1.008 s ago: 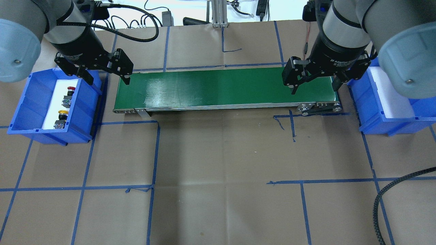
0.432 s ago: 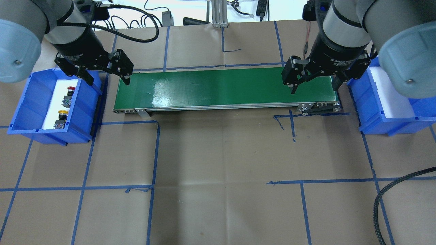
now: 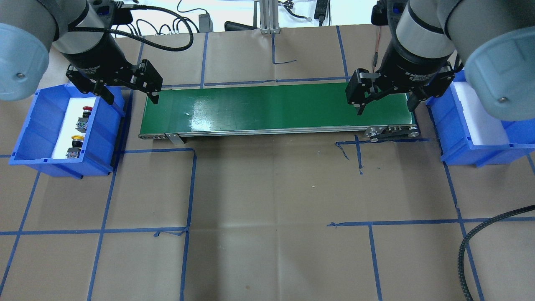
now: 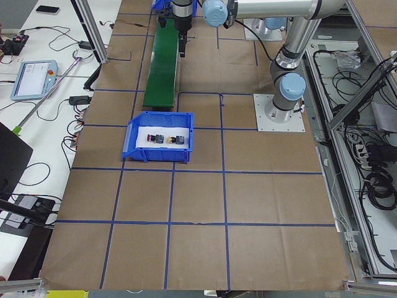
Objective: Transport two buttons from left to right
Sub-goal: 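Move the left gripper into the bin and grasp the yellow-capped button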
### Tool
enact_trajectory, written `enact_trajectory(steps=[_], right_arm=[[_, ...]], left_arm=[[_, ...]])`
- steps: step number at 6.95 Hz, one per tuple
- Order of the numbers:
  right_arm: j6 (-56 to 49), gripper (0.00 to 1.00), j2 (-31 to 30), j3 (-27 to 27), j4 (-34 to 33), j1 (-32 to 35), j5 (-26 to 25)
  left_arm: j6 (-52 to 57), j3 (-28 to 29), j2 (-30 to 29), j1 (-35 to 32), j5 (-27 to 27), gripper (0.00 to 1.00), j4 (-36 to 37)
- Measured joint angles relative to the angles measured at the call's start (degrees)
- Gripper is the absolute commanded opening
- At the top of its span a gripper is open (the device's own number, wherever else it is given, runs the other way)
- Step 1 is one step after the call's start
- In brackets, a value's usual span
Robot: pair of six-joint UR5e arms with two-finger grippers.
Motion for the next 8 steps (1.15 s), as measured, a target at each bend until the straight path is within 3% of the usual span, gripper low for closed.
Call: enact_trajectory(steps=[5, 8], right_arm=[[0.00, 1.00, 0.02, 0.09, 0.00, 0.01, 0.00], [0.00, 1.00, 0.05, 0.09, -0.02, 0.03, 0.00]], left_arm=[[26.65, 0.30, -2.39, 23.07, -0.23, 0.99, -0.10], [31.45, -0.03, -8.83, 29.66, -1.93, 0.99, 5.85]])
